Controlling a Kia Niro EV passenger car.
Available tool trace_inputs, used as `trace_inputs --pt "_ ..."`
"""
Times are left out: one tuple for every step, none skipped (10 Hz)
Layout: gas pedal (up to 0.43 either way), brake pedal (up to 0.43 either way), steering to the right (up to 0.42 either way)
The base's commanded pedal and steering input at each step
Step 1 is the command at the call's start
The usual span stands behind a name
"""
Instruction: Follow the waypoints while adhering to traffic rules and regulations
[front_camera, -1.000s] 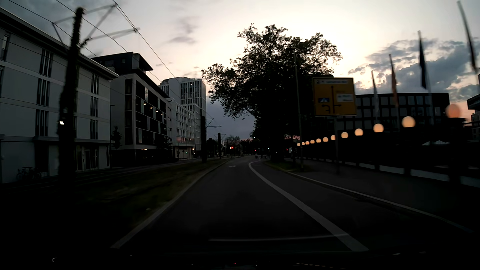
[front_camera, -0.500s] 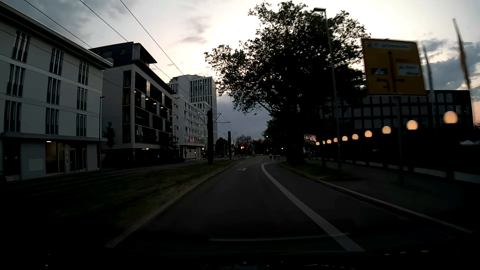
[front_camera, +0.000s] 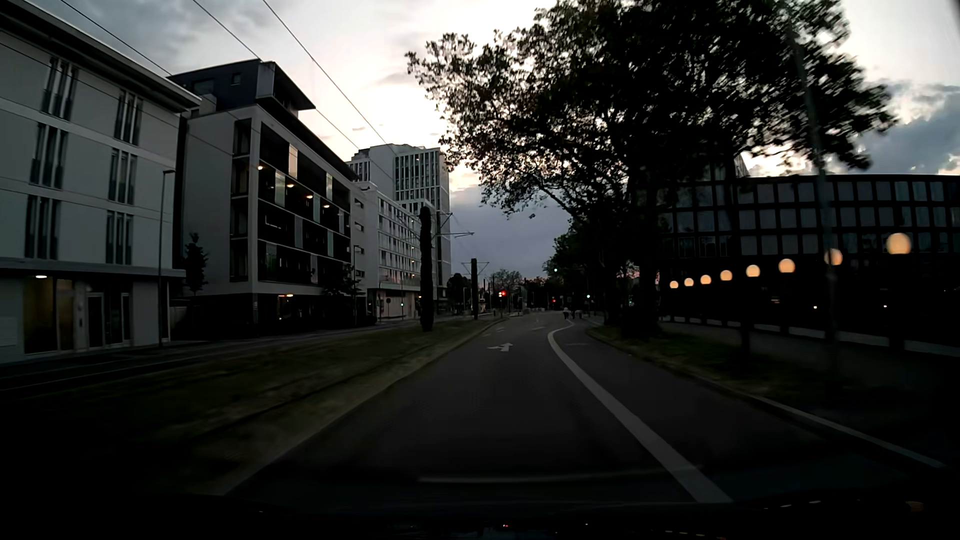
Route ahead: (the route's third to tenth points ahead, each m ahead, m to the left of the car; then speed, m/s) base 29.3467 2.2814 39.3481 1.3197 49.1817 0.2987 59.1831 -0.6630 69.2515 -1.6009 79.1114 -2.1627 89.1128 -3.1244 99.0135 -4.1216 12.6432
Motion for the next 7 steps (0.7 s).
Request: trace_inputs --pt "0.067 0.0 -0.006" --pt "0.067 0.0 -0.001" --pt "0.067 0.0 0.003" --pt "0.067 0.0 0.004" --pt "0.067 0.0 0.005" --pt "0.067 0.0 0.009" --pt "0.067 0.0 0.013"
